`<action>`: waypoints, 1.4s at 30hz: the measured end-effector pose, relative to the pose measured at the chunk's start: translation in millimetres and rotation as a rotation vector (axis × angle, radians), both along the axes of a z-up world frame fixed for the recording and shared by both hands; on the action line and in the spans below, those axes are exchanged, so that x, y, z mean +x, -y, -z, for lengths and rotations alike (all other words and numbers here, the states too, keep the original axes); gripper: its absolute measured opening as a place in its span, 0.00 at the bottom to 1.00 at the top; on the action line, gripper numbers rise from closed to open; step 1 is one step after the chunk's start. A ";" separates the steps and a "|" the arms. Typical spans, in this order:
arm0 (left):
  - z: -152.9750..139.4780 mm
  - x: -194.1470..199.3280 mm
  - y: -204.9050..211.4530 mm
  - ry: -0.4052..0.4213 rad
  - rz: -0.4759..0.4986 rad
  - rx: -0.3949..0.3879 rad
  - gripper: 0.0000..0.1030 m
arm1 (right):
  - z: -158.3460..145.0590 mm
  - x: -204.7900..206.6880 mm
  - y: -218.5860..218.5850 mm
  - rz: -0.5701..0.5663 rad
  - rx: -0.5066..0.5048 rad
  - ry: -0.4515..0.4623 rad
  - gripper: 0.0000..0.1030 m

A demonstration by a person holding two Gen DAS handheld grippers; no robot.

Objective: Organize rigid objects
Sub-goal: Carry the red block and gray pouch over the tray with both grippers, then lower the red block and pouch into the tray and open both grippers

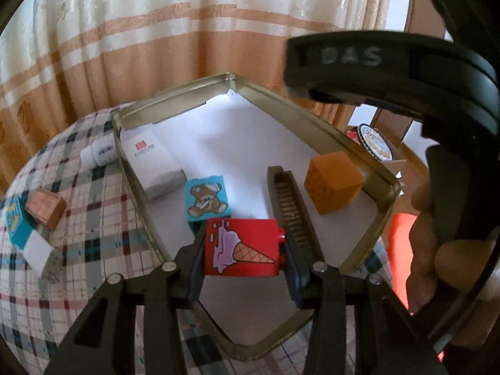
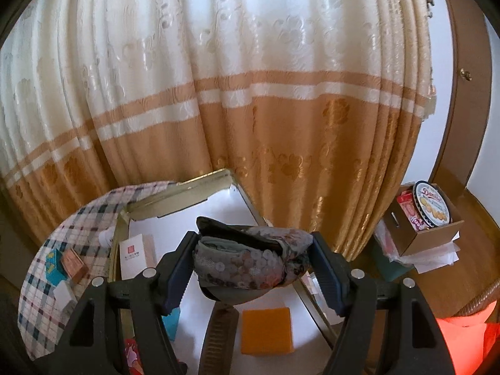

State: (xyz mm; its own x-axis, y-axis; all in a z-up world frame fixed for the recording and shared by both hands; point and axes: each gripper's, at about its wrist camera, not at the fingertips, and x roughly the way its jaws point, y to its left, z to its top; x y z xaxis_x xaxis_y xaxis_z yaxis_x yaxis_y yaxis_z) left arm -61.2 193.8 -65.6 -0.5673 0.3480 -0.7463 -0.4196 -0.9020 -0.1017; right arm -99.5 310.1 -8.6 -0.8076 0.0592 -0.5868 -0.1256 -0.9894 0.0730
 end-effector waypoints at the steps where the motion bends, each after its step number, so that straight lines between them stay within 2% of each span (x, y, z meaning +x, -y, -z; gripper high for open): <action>1: 0.4 -1.6 -1.4 0.003 0.002 -0.002 0.42 | 2.8 -4.6 0.8 -0.013 -0.001 0.022 0.70; 7: 4.6 -6.1 -9.2 -0.028 0.009 -0.051 0.42 | 15.3 -20.0 6.0 -0.028 0.012 0.089 0.70; 11: 6.4 -8.9 -9.0 -0.025 0.017 -0.035 0.42 | 22.6 -25.0 4.9 -0.037 -0.009 0.119 0.70; 18: 8.7 -15.9 -12.3 -0.033 0.015 -0.067 0.42 | 29.2 -32.0 9.6 -0.067 -0.019 0.149 0.71; 23: 6.4 -18.3 -11.1 -0.009 0.025 -0.050 0.50 | 35.2 -33.7 3.6 -0.064 -0.103 0.177 0.72; 24: 4.1 -17.6 -9.8 -0.012 0.021 -0.049 0.58 | 34.5 -32.6 2.3 -0.057 -0.111 0.175 0.72; 25: 0.7 -16.8 -7.0 -0.023 0.007 -0.045 0.68 | 32.8 -30.6 0.7 -0.054 -0.119 0.167 0.72; 26: -2.8 -15.4 -3.0 -0.040 -0.009 -0.035 0.73 | 29.8 -27.2 -0.9 -0.049 -0.124 0.152 0.72; 28: -11.1 -12.7 6.4 -0.078 -0.048 -0.009 0.91 | 23.7 -19.9 -3.1 -0.036 -0.132 0.122 0.75; 30: -17.3 -12.5 15.7 -0.092 -0.088 0.013 1.00 | 17.1 -10.7 -5.5 -0.011 -0.145 0.078 0.82; 32: -20.5 -13.7 23.4 -0.065 -0.085 0.065 1.00 | 10.9 1.2 -6.7 0.020 -0.161 0.016 0.84; 35: -24.0 -11.4 33.6 -0.044 -0.100 0.091 1.00 | 6.1 10.4 -6.6 0.032 -0.200 -0.017 0.84; 39: -30.8 -2.4 49.5 -0.110 -0.143 0.055 1.00 | 4.0 31.0 -1.1 0.064 -0.272 -0.089 0.84; 42: -32.4 0.7 71.0 -0.144 -0.180 0.030 1.00 | 4.2 44.8 13.8 0.075 -0.254 -0.124 0.84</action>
